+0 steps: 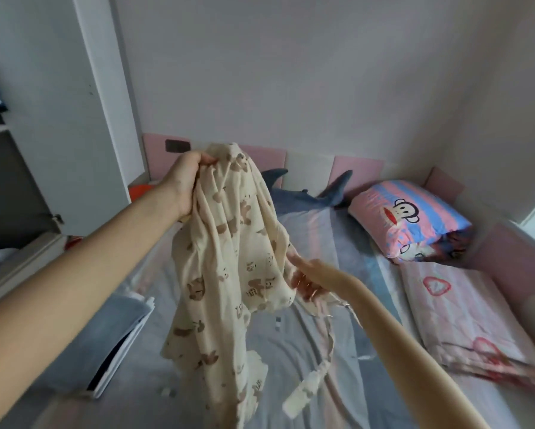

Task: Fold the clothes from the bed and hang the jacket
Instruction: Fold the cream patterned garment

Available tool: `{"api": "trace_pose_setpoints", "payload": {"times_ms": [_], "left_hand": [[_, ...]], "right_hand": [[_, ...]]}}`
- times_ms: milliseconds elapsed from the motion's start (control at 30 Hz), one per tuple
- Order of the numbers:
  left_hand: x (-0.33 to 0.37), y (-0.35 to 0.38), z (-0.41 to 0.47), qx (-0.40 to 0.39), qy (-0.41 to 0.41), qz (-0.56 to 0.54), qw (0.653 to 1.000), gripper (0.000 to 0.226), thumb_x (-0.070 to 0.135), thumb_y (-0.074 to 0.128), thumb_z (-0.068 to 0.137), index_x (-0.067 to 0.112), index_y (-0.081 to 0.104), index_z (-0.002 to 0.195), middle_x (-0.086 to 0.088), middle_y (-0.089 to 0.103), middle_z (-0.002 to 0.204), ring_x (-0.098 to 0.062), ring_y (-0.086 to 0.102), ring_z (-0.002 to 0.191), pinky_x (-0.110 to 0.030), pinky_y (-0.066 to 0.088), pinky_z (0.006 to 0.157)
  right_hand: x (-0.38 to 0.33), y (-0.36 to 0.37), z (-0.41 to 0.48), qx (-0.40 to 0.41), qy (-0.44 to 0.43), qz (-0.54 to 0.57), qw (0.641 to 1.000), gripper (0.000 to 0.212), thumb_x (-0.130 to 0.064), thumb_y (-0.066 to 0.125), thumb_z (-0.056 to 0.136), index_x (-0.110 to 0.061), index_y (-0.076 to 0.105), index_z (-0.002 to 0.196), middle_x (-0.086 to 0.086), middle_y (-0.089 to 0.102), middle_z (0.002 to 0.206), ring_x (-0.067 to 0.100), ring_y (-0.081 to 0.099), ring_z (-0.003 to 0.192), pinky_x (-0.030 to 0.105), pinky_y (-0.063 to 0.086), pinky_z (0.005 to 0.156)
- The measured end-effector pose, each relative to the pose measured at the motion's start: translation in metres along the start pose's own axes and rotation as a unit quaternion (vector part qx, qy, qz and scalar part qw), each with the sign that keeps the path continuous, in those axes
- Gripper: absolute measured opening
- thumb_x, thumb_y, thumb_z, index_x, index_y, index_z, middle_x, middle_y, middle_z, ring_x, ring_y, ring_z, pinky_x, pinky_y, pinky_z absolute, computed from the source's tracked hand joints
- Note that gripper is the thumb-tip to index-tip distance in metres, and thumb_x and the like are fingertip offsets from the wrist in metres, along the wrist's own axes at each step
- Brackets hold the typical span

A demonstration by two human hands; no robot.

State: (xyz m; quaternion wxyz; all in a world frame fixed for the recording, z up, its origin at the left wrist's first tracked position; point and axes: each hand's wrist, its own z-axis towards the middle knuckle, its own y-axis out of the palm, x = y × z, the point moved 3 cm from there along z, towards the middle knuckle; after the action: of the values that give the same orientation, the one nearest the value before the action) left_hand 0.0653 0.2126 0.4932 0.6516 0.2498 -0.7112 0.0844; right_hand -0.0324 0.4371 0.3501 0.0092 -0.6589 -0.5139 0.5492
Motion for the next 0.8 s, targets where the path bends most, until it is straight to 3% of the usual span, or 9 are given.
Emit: {"api": "trace_pose_setpoints", "payload": {"times_ms": [67,167,267,333,400,467,567,667,800], "left_hand": [[-0.003,0.008,-0.001,-0.025,0.014,-0.011,1.000,0.050,0.019,0.037,0.091,0.015,0.065,0.050,-0.002,0.064,0.055,-0.016,0.063,0.055,-0.023,0.050,0.061],[0.001,0.022,-0.005,-0.063,0.029,-0.019,0.997,0.048,0.018,0.036,0.091,0.013,0.068,0.055,-0.005,0.067,0.062,-0.018,0.066,0.060,-0.022,0.054,0.054],[0.011,0.019,-0.007,-0.067,0.049,-0.062,0.995,0.034,0.020,0.038,0.087,0.009,0.066,0.072,-0.008,0.067,0.069,-0.021,0.066,0.066,-0.025,0.056,0.062],[0.018,0.011,-0.006,-0.066,0.073,-0.085,0.992,0.027,0.021,0.043,0.076,0.008,0.067,0.075,-0.009,0.067,0.072,-0.023,0.066,0.070,-0.027,0.055,0.067],[0.021,0.000,-0.003,-0.070,0.100,-0.093,0.988,0.031,0.023,0.044,0.076,0.008,0.071,0.076,-0.009,0.068,0.074,-0.022,0.067,0.071,-0.028,0.055,0.068],[0.024,-0.013,0.001,-0.077,0.121,-0.053,0.988,0.032,0.039,0.056,0.081,0.012,0.071,0.085,-0.008,0.070,0.081,-0.022,0.068,0.079,-0.031,0.056,0.076],[0.017,-0.029,0.011,-0.043,0.113,0.128,0.984,0.050,0.046,0.086,0.050,0.018,0.071,0.089,-0.006,0.072,0.092,-0.021,0.069,0.089,-0.029,0.053,0.081],[0.003,-0.037,0.023,0.055,0.139,0.236,0.960,0.027,0.030,0.079,0.067,0.019,0.069,0.089,-0.001,0.070,0.088,-0.019,0.067,0.089,-0.025,0.050,0.076],[-0.004,-0.066,0.037,0.145,0.179,0.214,0.949,0.033,0.042,0.056,0.092,0.017,0.062,0.113,-0.003,0.066,0.109,-0.019,0.061,0.104,-0.033,0.048,0.095]], "right_hand": [[0.023,0.041,0.009,-0.166,0.044,-0.022,0.985,0.063,-0.063,0.039,0.090,-0.014,0.054,0.128,0.001,0.060,0.117,0.004,0.056,0.067,0.014,0.049,0.058],[0.053,0.073,0.036,-0.077,0.057,0.147,0.984,0.049,-0.050,0.055,0.091,-0.024,0.047,0.132,0.001,0.047,0.137,0.020,0.053,0.116,0.033,0.049,0.096],[0.073,0.084,0.052,-0.037,0.038,0.404,0.913,0.071,-0.037,0.071,0.082,-0.023,0.032,0.139,0.004,0.033,0.150,0.028,0.029,0.140,0.052,0.029,0.109],[0.074,0.081,0.054,-0.057,-0.001,0.478,0.877,0.084,-0.048,0.081,0.065,-0.026,0.041,0.135,-0.003,0.048,0.140,0.019,0.039,0.134,0.045,0.026,0.110],[0.075,0.075,0.057,-0.079,-0.018,0.514,0.854,0.091,-0.052,0.090,0.043,-0.019,0.057,0.121,0.000,0.063,0.120,0.018,0.055,0.116,0.038,0.038,0.102],[0.075,0.066,0.056,-0.094,-0.042,0.537,0.837,0.072,-0.039,0.091,0.051,-0.008,0.066,0.111,0.011,0.069,0.109,0.022,0.066,0.099,0.036,0.055,0.082],[0.058,0.032,0.059,-0.023,-0.036,0.442,0.896,0.044,-0.022,0.072,0.079,0.006,0.061,0.111,0.015,0.068,0.093,0.024,0.068,0.079,0.035,0.058,0.058],[0.012,-0.040,0.050,0.139,-0.101,0.354,0.919,0.038,-0.020,0.065,0.088,0.005,0.056,0.115,0.019,0.061,0.091,0.023,0.064,0.068,0.031,0.053,0.052],[-0.031,-0.141,0.003,0.262,-0.254,0.446,0.817,0.045,-0.031,0.064,0.086,0.001,0.050,0.114,0.021,0.062,0.094,0.028,0.064,0.075,0.035,0.054,0.058]]}}
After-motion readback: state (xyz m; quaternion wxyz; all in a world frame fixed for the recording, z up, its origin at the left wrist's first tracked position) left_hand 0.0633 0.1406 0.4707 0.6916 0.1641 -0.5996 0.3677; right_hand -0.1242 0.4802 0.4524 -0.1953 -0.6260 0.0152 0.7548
